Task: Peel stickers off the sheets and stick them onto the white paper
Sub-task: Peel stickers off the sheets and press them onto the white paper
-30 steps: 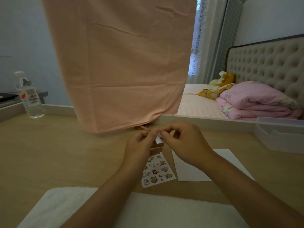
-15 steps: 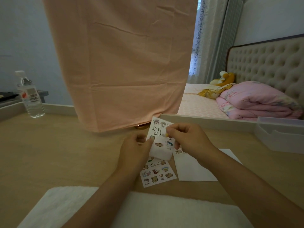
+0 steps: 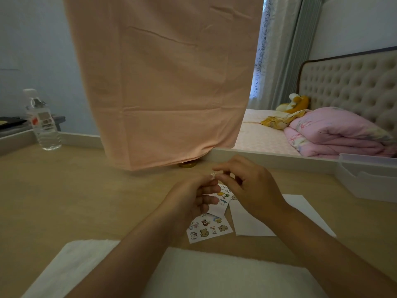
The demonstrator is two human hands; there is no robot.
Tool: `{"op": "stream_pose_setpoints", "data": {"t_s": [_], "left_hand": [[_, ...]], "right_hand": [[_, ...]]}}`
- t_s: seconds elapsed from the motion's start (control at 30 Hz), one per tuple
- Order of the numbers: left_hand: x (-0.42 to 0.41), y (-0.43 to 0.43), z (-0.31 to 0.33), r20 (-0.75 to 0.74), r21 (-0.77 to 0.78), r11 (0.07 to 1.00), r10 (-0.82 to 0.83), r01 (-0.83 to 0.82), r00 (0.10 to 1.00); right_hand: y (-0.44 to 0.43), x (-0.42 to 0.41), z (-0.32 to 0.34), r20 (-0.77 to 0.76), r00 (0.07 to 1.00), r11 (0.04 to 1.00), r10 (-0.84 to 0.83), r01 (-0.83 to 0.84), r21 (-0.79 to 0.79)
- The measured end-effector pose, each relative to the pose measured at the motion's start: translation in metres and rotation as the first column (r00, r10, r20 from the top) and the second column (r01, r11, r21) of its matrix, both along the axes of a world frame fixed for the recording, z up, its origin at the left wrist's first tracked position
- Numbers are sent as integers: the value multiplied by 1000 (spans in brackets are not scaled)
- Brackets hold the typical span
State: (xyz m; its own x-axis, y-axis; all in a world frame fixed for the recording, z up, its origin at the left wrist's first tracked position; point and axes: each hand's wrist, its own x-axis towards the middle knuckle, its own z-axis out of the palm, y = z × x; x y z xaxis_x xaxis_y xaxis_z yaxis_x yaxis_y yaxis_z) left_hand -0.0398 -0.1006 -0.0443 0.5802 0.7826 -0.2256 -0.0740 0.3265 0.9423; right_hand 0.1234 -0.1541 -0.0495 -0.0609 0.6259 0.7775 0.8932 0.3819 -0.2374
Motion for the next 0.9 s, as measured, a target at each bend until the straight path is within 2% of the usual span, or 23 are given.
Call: {"op": "stream_pose_setpoints", "data": {"t_s": [0.13, 0.2, 0.3, 0.4, 0.53, 0.6, 0.77, 0.83, 0.9], "left_hand": [[-1, 1, -1, -25, 72, 993, 100, -98, 995], [-2, 1, -1, -33, 120, 980, 164, -159, 986], [-1, -1, -4, -21, 195, 958, 221, -212, 975], [0, -2, -7, -24, 289, 930, 245, -228, 969], [2, -5, -7, -41, 387, 897, 248, -214, 968], [2, -5, -8, -42, 431, 881, 237, -196, 971], [3, -3, -14, -66, 551, 824, 196, -128, 978], [3, 0, -19, -143, 663, 744, 228, -78, 963], [3, 0, -22, -242, 782, 623, 302, 1, 922]], "right_hand": [[0, 3, 1, 98, 994, 998, -56, 58, -27], [-1, 3, 2, 70, 994, 990, -88, 95, -102], [-1, -3, 3, -197, 974, 966, -112, 60, -251], [0, -9, 6, -475, 871, 933, -125, -59, -354], [0, -9, 11, -612, 768, 902, -189, -111, -418], [0, -8, 13, -643, 736, 885, -210, -136, -445], [-2, -4, 14, -647, 723, 847, -243, -168, -505], [-3, -2, 14, -605, 749, 829, -270, -140, -542], [-5, 0, 14, -551, 782, 809, -290, -107, -578]]}}
